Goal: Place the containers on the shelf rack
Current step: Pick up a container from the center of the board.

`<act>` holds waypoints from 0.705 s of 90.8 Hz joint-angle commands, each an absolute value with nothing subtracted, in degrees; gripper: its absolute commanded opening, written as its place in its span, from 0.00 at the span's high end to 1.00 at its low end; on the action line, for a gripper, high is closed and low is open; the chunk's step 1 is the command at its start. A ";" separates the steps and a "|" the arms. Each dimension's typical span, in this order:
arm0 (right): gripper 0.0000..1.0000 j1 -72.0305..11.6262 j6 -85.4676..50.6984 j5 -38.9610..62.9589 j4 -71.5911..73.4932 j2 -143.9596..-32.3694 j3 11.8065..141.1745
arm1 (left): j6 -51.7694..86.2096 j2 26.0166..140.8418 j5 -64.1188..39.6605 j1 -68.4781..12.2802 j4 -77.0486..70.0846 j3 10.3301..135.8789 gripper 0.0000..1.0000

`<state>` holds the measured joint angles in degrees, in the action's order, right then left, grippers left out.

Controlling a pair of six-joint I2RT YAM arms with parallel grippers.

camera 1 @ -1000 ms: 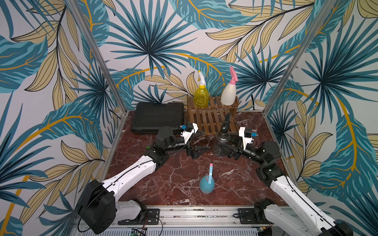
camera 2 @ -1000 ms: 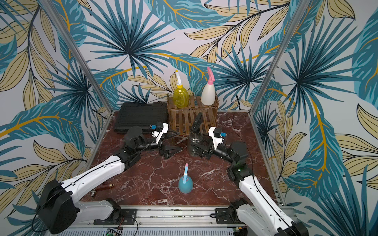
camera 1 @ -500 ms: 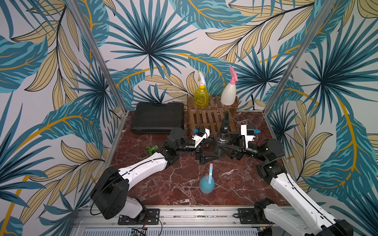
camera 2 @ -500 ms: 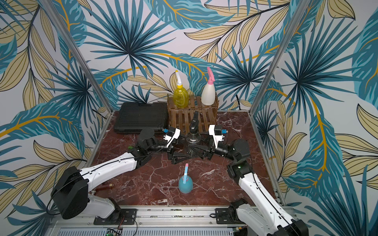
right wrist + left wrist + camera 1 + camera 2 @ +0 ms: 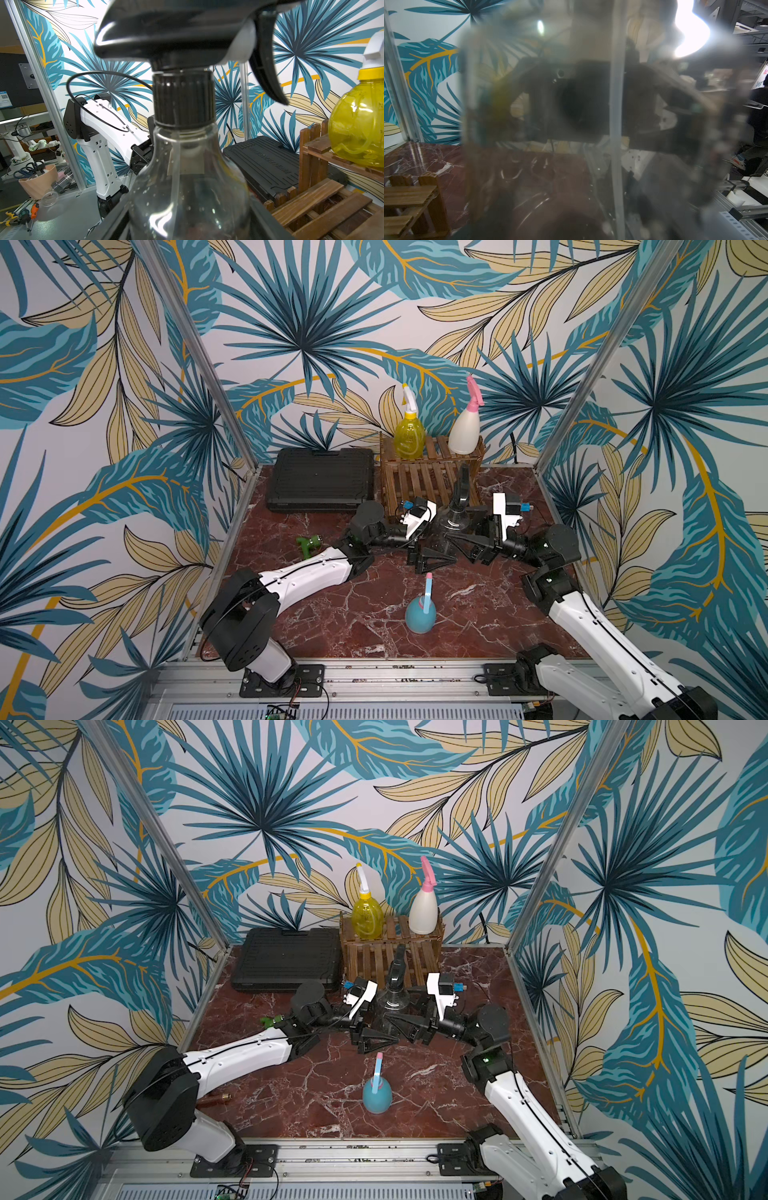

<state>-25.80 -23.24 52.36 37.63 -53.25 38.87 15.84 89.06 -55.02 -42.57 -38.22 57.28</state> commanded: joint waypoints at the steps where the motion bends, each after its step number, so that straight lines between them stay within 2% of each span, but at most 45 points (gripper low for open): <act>1: 0.59 -25.62 -23.72 52.05 40.48 -52.82 38.01 | 15.87 89.21 -54.38 -42.70 -40.09 58.80 0.10; 13: 0.59 -25.65 -23.47 51.80 40.33 -52.93 37.49 | 15.97 89.30 -54.01 -42.69 -40.51 58.72 0.17; 21: 0.55 -25.66 -22.80 50.97 39.70 -52.49 37.15 | 15.81 89.22 -52.95 -42.69 -40.65 58.42 0.22; 24: 0.51 -25.66 -22.46 50.36 39.23 -52.16 36.97 | 15.66 89.14 -52.21 -42.71 -40.49 58.18 0.23; 39: 0.13 -25.66 -19.51 46.00 34.53 -49.82 36.83 | 15.11 88.58 -46.05 -42.71 -39.88 56.62 0.33; 42: 0.07 -25.65 -19.06 44.88 33.57 -49.31 36.83 | 14.90 88.38 -44.40 -42.71 -39.56 56.30 0.35; 52: 0.01 -25.66 -17.52 41.40 30.48 -47.20 36.91 | 13.41 87.29 -37.12 -42.67 -38.01 54.94 0.35; 64: 0.01 -25.66 -17.02 36.95 26.75 -45.19 37.49 | 11.90 85.55 -27.25 -42.70 -35.66 53.52 0.37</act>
